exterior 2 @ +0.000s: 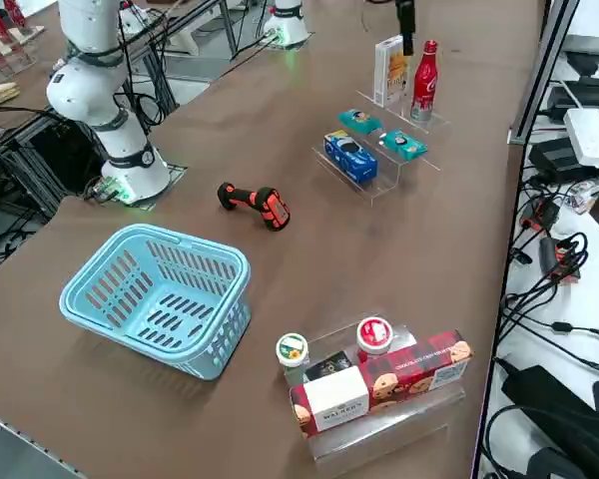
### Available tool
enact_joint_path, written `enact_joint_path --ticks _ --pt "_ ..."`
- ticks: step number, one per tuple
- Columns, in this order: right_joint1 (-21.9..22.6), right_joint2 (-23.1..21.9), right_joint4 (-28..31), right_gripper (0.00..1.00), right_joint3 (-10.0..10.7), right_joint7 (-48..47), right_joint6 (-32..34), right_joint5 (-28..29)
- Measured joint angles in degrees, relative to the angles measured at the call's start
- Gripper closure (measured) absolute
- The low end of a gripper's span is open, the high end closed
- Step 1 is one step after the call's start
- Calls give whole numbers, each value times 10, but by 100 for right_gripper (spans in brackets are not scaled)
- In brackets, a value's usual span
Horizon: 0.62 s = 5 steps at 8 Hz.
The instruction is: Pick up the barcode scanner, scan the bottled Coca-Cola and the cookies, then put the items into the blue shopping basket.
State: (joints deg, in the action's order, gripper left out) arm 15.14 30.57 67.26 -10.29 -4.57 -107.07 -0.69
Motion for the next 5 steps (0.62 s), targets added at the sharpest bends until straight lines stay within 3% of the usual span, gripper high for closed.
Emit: enact_joint_path --ticks 3,5 --pt "8 15 -6 0 1 0 -13 -18" --pt "8 15 -7 6 4 1 -19 -20"
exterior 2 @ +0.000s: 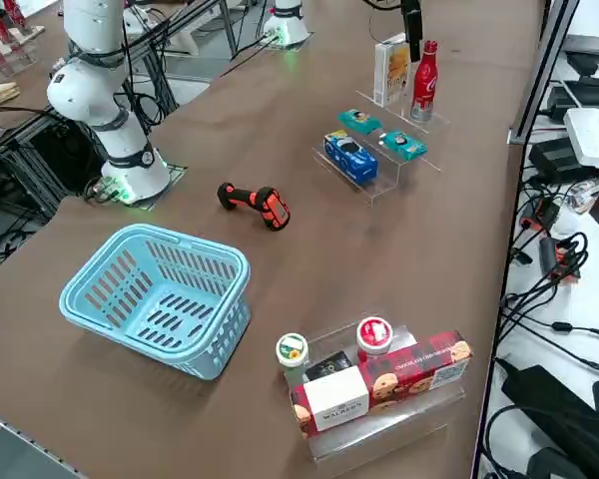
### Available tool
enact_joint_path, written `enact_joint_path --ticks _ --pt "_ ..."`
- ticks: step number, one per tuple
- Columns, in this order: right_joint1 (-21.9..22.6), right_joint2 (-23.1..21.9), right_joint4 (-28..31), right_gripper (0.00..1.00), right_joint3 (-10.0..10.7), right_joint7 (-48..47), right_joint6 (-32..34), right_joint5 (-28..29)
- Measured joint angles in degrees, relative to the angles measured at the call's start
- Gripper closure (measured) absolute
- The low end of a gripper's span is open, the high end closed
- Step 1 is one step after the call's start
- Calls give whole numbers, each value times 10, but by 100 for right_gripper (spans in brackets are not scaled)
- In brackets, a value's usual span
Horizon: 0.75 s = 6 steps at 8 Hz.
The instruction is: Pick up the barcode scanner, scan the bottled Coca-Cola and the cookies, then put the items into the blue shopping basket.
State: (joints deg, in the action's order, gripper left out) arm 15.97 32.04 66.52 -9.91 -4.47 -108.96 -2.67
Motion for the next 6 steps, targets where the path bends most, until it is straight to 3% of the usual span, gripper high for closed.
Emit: enact_joint_path --ticks 2,6 --pt "0 1 0 16 1 0 -16 -2" --pt "1 11 0 17 2 1 -45 -24"
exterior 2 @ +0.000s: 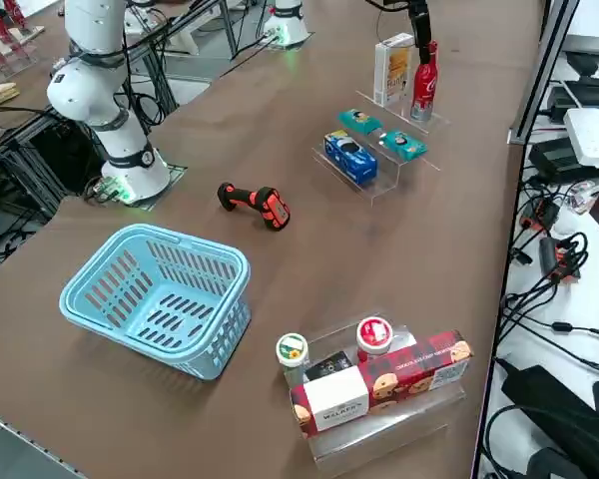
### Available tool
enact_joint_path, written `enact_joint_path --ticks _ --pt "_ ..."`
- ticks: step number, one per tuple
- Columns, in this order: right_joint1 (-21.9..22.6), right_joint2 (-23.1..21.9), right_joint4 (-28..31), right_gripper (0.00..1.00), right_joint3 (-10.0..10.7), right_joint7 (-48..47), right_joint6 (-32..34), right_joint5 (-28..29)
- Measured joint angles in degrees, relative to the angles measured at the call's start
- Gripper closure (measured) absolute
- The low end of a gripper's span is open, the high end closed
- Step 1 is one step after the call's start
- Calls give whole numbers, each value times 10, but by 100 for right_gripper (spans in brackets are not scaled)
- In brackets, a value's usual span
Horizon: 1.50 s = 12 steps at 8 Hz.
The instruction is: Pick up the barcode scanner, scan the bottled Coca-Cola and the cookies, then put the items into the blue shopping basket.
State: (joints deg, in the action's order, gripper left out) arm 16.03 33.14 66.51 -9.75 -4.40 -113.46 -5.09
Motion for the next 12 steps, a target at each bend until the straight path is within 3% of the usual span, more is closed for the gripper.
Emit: enact_joint_path --ticks 3,5,7,10,12 --pt "2 8 0 20 0 0 -25 -3" --pt "4 11 0 29 0 0 -32 -3" --pt "4 11 -2 63 1 0 -32 -7" --pt "3 11 -7 63 2 9 -12 -7" --pt "-8 0 -24 63 8 47 70 -7"
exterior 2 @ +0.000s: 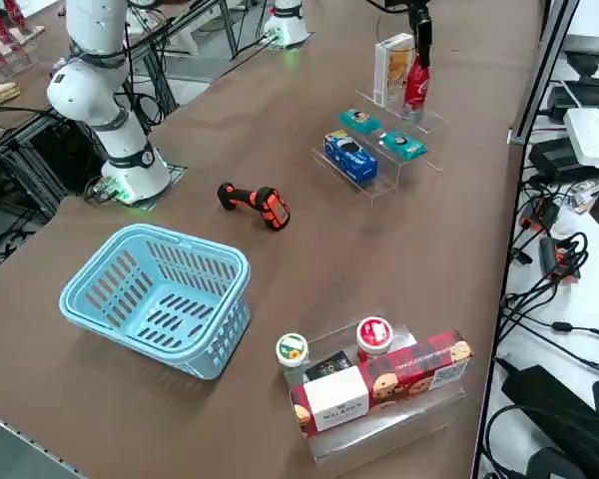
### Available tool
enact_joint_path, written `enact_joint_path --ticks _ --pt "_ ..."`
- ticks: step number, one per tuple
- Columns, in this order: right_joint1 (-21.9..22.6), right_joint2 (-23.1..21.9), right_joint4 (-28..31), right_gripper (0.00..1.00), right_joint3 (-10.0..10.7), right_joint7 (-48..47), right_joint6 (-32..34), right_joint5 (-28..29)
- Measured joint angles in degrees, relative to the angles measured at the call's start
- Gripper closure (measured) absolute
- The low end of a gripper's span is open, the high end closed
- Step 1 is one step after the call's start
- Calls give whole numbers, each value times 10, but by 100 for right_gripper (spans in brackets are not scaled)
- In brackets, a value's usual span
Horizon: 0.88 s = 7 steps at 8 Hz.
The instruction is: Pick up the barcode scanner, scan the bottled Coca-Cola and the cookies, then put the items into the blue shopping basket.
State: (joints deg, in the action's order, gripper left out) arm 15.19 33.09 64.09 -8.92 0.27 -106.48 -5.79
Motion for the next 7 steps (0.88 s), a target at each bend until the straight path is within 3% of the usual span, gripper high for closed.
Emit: enact_joint_path --ticks 4,7 --pt "-81 -110 -14 63 6 157 203 0" --pt "-184 -203 66 63 26 296 245 10"
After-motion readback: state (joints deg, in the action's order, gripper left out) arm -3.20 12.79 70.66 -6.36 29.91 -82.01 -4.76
